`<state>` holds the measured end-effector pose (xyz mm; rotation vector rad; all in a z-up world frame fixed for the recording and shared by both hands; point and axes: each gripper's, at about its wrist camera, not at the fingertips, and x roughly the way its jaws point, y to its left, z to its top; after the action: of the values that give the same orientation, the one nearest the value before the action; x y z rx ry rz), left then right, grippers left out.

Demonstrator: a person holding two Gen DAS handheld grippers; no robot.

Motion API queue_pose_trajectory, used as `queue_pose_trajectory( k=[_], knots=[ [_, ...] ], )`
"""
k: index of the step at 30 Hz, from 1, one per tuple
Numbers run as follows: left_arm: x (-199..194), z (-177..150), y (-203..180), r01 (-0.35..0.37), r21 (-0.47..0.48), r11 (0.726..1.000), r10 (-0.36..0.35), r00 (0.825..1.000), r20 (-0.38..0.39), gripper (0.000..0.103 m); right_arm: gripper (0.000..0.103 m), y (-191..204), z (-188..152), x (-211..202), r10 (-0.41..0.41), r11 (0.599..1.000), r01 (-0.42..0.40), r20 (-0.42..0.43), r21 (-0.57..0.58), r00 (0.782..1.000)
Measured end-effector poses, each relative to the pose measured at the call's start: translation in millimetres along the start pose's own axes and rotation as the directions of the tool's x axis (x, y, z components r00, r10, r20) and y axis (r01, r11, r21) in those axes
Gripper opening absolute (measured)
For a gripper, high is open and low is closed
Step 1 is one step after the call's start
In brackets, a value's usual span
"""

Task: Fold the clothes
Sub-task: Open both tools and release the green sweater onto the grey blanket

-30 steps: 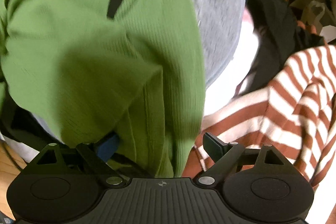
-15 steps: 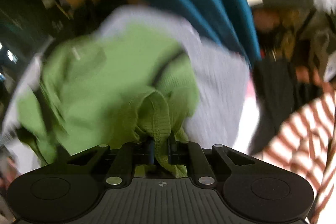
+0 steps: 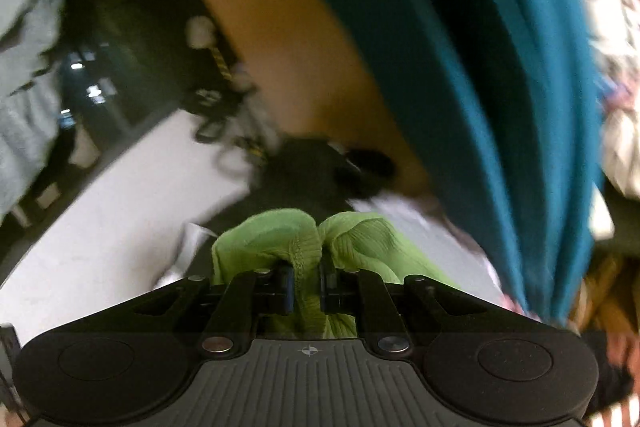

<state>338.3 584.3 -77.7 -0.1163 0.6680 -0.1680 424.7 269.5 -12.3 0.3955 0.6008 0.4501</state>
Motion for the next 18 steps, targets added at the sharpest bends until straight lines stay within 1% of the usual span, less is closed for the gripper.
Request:
queue_pose_trajectory(
  k=[3,5,7,8,10,13,15,17,18],
  knots=[
    [-1.4,-1.0,3.3,-0.006,-0.015,1.000,0.006,1.000,0.004,0.070,0.010,32.8,24.5,8.0,0.059,0.996,-0.054,0.073,-0.069,0.996],
    [-2.4,-1.7,5.5,-0.010,-0.025,1.000,0.010,1.000,0.007,0.070,0.010,46.5,35.7,13.5,0.105,0.990,-0.092,0.127,-0.105,0.986],
    [-3.3,-2.3,7.6,-0.014,-0.034,0.999,0.015,1.000,0.010,0.070,0.010,51.5,40.5,25.6,0.142,0.986,-0.128,0.131,-0.111,0.981],
    [-3.4,-2.8,8.6,-0.016,-0.039,0.999,0.016,1.000,0.010,0.071,0.010,51.5,39.3,37.0,0.135,0.986,-0.123,0.107,-0.109,0.985],
    [1.7,-5.6,8.5,-0.018,-0.038,0.999,0.018,1.000,-0.008,0.072,0.010,50.0,27.4,62.9,0.097,0.988,-0.093,0.027,-0.121,0.995],
    [9.3,-9.7,8.4,-0.021,-0.037,0.999,0.019,0.999,-0.035,0.072,0.011,46.4,2.6,98.1,0.056,0.986,-0.070,-0.098,-0.149,0.994],
    [13.2,-10.7,6.7,-0.012,-0.038,0.999,0.011,0.999,-0.047,0.073,0.012,47.7,-10.4,105.6,0.044,0.983,-0.064,-0.117,-0.171,0.992],
    [15.8,-9.8,3.3,-0.001,-0.036,0.999,-0.001,0.999,-0.053,0.074,0.022,51.6,-17.9,109.5,0.018,0.977,-0.042,-0.115,-0.210,0.993],
    [17.4,-9.4,1.1,0.005,-0.031,1.000,-0.007,0.998,-0.055,0.074,0.037,54.3,-19.2,109.8,-0.005,0.971,-0.021,-0.108,-0.239,0.994]
  ],
)
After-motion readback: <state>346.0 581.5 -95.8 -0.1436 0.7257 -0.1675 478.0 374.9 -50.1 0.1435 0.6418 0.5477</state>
